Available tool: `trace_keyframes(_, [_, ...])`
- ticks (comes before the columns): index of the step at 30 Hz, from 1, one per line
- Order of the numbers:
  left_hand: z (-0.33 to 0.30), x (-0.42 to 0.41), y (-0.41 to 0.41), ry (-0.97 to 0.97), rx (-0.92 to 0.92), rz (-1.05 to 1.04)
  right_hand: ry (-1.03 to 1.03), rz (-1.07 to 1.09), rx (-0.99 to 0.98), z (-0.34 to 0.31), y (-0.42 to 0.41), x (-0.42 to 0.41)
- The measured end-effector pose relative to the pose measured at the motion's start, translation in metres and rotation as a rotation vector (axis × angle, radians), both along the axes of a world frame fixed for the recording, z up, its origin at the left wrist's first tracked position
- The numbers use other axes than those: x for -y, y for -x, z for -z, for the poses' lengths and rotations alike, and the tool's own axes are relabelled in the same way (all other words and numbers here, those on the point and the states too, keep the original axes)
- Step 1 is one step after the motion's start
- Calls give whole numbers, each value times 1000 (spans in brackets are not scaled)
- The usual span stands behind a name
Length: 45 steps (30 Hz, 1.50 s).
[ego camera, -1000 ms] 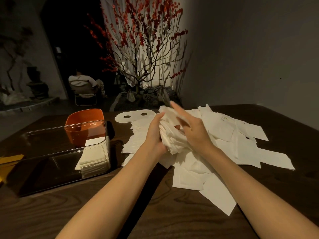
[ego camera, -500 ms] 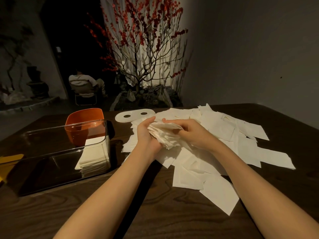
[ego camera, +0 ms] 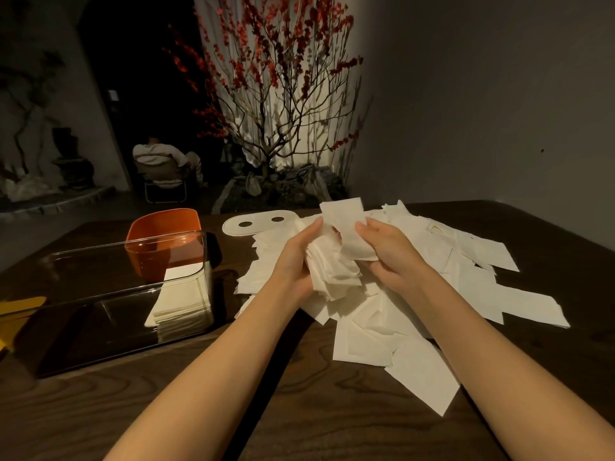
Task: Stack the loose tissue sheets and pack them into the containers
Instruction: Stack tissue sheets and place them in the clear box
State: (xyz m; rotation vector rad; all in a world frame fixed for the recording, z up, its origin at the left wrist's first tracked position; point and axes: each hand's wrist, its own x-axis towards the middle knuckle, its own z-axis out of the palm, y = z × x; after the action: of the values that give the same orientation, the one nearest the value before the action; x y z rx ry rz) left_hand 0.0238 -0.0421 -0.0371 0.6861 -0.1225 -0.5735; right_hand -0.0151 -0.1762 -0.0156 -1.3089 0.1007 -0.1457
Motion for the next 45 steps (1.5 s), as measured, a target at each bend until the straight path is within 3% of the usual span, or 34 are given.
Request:
trace_keyframes(4, [-3,3,5,-68,81,0,-103,-69,-80,-1,3,-4])
trace_keyframes(11, [-11,2,15,-42,26,-93,16,11,-64,-1,3,0])
trace_keyframes(14, [-11,3,18,-101,53,-85,150,31,-48,3,-1,-3])
trace_keyframes(18, [-10,7,18,-167,119,-101,521,104,-10,10,-7,-11])
trace_keyframes(21, [-10,7,17,-237,112,-149,605,146,55,11,-8,-16])
trace_keyframes(25, [-9,3,18,-165,121,-183,521,150,56,12,-6,-19])
trace_keyframes(32, [-4,-10,24,-87,117,-289,500,-216,-89,10,6,-25])
trace_keyframes(37, [4,-27,40,-56,145,-240,242,-386,-185,15,24,-29])
trace_keyframes(40, [12,-40,47,-102,156,-215,156,-548,-202,23,36,-32])
trace_keyframes(45, [28,-59,59,-364,238,-206,106,-561,-229,44,38,-45])
